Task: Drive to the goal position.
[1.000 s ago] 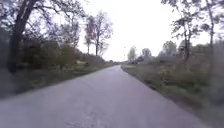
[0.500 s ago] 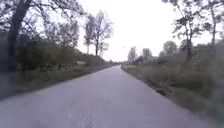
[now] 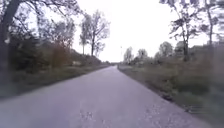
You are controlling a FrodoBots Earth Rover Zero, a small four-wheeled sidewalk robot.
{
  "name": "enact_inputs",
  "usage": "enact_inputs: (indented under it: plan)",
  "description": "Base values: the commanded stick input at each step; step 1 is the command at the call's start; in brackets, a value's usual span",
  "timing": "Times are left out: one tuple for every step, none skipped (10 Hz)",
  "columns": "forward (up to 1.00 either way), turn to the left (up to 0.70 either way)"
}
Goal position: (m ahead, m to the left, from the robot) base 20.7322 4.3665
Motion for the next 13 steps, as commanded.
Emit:
enact_inputs:
  plan:
    - [1.0,-0.04]
    - [1.0,-0.22]
    - [1.0,-0.4]
    - [1.0,-0.27]
    - [1.0,-0.02]
    - [1.0,0.0]
    - [1.0,0.0]
    - [1.0,0.0]
    - [1.0,0.0]
    - [1.0,0.0]
    - [1.0,0.0]
    - [1.0,0.0]
    - [1.0,0.0]
